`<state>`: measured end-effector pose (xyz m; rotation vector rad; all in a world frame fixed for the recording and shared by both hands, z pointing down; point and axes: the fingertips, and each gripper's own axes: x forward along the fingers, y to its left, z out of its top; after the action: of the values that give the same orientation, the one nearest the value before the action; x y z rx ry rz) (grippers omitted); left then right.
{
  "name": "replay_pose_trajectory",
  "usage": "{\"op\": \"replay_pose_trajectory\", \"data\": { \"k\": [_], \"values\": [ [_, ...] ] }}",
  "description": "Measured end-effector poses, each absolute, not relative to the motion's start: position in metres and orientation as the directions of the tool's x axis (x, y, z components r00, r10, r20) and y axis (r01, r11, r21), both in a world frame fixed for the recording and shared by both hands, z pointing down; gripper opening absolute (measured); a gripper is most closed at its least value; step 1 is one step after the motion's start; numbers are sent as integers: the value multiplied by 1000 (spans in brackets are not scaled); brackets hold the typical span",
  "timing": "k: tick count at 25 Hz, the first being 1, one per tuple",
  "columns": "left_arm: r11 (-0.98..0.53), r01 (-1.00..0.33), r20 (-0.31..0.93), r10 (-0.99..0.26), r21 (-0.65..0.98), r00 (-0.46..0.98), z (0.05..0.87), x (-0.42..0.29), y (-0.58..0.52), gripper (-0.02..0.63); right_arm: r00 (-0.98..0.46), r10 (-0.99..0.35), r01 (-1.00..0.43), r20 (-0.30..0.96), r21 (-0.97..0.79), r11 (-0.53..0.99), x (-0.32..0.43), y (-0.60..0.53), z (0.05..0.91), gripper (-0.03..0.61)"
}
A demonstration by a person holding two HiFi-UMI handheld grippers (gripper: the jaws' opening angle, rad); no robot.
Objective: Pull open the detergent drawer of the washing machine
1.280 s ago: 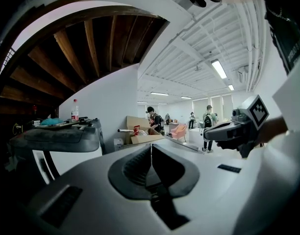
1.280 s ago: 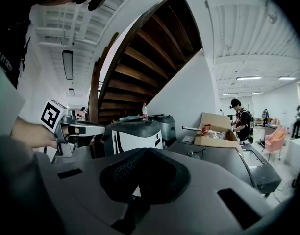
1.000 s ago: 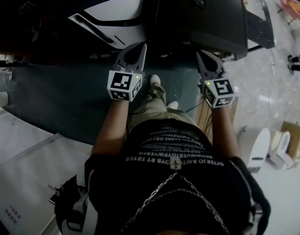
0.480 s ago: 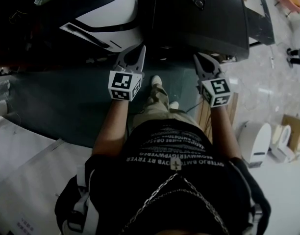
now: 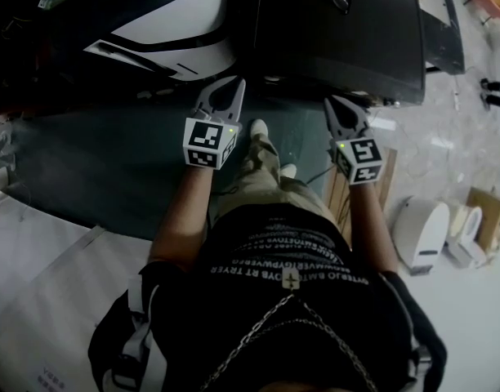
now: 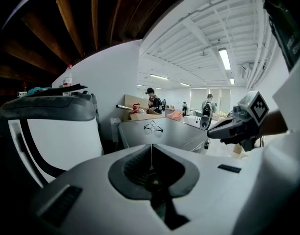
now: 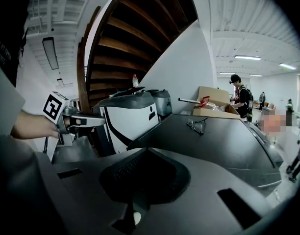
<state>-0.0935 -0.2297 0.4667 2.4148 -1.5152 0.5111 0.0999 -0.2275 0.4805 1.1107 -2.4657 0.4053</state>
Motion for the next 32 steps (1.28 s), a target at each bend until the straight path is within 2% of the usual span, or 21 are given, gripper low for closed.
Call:
{"op": "replay_pose_trajectory", "data": {
  "k": [24,31,32],
  "values": [
    [-461,-880,520,-726,117,450,576,-90,-266,11,-563,-573,-774,596,-135,619,99,-264,597,2],
    [-473,-867,533,-699,154,476,599,-91,-274,91,-549,-586,-788,596,-136,600,103,-272,613,8],
    [-474,-866,535,-696,157,478,602,-92,-275,97,-551,-584,-788,597,-140,600,102,-273,615,29]
  ]
}}
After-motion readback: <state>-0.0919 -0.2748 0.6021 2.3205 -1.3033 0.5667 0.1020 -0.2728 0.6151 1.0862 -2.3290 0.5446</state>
